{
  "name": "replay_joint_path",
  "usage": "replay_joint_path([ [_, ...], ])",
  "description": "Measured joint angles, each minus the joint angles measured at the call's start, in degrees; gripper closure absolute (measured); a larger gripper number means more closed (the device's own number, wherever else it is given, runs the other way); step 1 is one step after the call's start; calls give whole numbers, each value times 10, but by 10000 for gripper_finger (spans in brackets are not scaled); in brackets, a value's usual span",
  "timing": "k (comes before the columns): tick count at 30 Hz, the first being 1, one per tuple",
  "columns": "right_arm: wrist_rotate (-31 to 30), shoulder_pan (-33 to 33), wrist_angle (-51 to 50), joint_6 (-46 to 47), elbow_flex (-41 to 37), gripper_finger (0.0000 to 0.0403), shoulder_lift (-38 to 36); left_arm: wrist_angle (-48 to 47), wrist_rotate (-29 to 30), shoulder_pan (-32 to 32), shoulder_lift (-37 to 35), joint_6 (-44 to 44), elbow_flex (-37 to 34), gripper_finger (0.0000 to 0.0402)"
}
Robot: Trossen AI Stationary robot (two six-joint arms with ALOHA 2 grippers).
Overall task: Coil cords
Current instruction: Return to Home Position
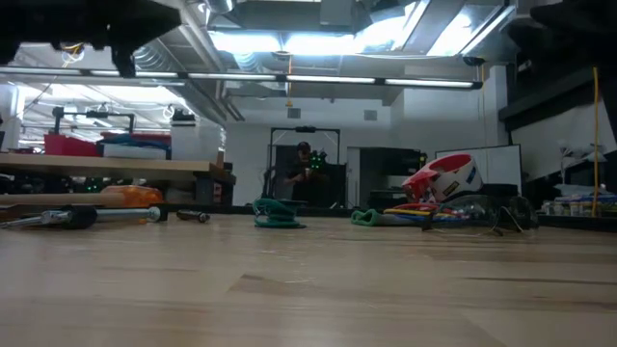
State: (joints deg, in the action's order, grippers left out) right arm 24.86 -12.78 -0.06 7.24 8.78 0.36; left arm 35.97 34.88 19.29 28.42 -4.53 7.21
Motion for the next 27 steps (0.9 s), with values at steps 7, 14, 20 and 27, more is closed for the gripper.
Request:
replay_joint_path([
  [7, -72, 0, -40, -29, 0, 253, 0, 84, 0, -2, 0, 6, -66, 366],
  [14, -93, 0, -62, -30, 0, 253, 0, 74, -2, -6, 2, 7, -66, 366],
  [20, -68, 0, -89, -20, 0, 253, 0, -3, -56, -6, 3, -15, -66, 366],
  [27, -5, 0, -130, 3, 0, 253, 0, -70, -60, -6, 2, -65, -67, 366],
])
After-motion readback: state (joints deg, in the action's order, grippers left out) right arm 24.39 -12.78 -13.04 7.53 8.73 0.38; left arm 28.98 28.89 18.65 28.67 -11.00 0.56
